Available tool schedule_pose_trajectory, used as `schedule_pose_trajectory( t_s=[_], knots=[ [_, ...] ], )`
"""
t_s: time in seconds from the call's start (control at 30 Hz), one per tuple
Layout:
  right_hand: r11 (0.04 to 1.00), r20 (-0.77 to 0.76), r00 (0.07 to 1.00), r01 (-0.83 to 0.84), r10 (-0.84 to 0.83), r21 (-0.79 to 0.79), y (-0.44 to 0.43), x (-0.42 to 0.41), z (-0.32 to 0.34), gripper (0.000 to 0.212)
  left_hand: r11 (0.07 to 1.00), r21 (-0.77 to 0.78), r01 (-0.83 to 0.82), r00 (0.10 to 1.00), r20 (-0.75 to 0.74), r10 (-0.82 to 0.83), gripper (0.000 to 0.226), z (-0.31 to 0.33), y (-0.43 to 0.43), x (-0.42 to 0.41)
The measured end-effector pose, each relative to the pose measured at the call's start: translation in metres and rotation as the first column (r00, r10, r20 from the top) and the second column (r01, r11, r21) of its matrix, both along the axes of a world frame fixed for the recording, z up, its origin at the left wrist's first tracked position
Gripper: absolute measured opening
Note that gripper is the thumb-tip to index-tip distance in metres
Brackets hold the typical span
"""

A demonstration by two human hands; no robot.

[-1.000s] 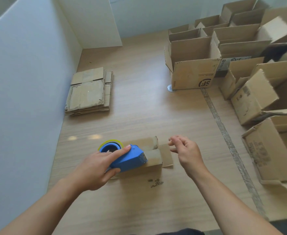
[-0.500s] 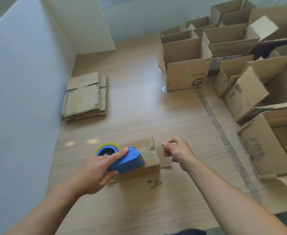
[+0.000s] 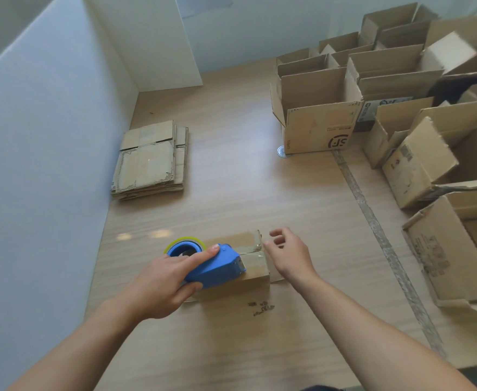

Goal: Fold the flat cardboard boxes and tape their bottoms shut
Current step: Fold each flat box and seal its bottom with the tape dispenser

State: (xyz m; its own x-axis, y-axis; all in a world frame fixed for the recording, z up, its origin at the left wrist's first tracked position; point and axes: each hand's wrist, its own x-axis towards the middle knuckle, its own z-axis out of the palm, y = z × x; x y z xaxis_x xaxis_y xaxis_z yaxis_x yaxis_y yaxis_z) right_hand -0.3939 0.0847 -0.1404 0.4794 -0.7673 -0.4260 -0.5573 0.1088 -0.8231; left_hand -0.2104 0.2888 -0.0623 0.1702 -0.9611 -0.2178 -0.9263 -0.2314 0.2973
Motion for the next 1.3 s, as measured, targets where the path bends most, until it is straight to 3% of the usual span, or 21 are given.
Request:
schedule_pose_trajectory(
  t_s=[0.07, 0.17, 0.37, 0.47, 0.57, 0.7, 0.8, 0.9, 1.13, 1.3],
  knots=[
    [0.998, 0.069, 0.996, -0.056, 0.053, 0.038, 0.004, 0.007, 0.01, 0.021, 1.0, 0.002, -0.004, 1.0, 0.008, 0.004, 0.069, 0.003, -0.001, 0.0],
    [0.989, 0.008, 0.99, -0.142, 0.143, -0.032, 0.015, 0.012, 0.009, 0.033, 1.0, -0.015, -0.005, 1.0, 0.009, 0.005, 0.07, 0.007, -0.003, 0.0],
    [0.986, -0.024, 0.993, -0.121, 0.119, -0.113, 0.022, 0.011, -0.004, 0.033, 0.999, -0.04, -0.008, 0.998, 0.069, 0.01, 0.069, 0.011, -0.016, 0.004],
    [0.977, -0.084, 0.983, -0.173, 0.163, -0.122, 0.021, 0.012, -0.01, 0.044, 0.999, 0.037, 0.013, 0.989, 0.149, -0.018, 0.066, 0.022, -0.027, 0.011],
    [0.971, -0.099, 0.976, -0.206, 0.195, -0.121, 0.021, 0.011, -0.01, 0.058, 0.989, 0.15, -0.008, 0.985, 0.171, -0.018, 0.079, 0.033, -0.031, 0.027],
    [0.964, -0.147, 0.965, -0.236, 0.217, -0.126, 0.021, 0.011, -0.009, 0.063, 0.964, 0.248, -0.095, 0.994, 0.075, 0.078, 0.08, 0.047, -0.014, 0.062],
    [0.964, -0.177, 0.965, -0.218, 0.191, -0.15, 0.021, 0.01, -0.011, 0.059, 0.939, 0.31, -0.149, 0.97, -0.14, 0.2, 0.078, 0.056, 0.001, 0.085],
    [0.96, -0.222, 0.956, -0.232, 0.195, -0.158, 0.022, 0.011, -0.012, 0.058, 0.934, 0.336, -0.119, 0.936, -0.275, 0.218, 0.067, 0.057, 0.008, 0.099],
    [0.937, -0.327, 0.922, -0.284, 0.21, -0.201, 0.024, 0.012, -0.006, 0.059, 0.92, 0.389, -0.053, 0.908, -0.365, 0.207, 0.05, 0.058, 0.009, 0.116],
    [0.935, -0.337, 0.919, -0.286, 0.207, -0.207, 0.023, 0.013, -0.007, 0.058, 0.883, 0.46, -0.096, 0.889, -0.36, 0.284, 0.045, 0.061, 0.025, 0.141]
  ],
)
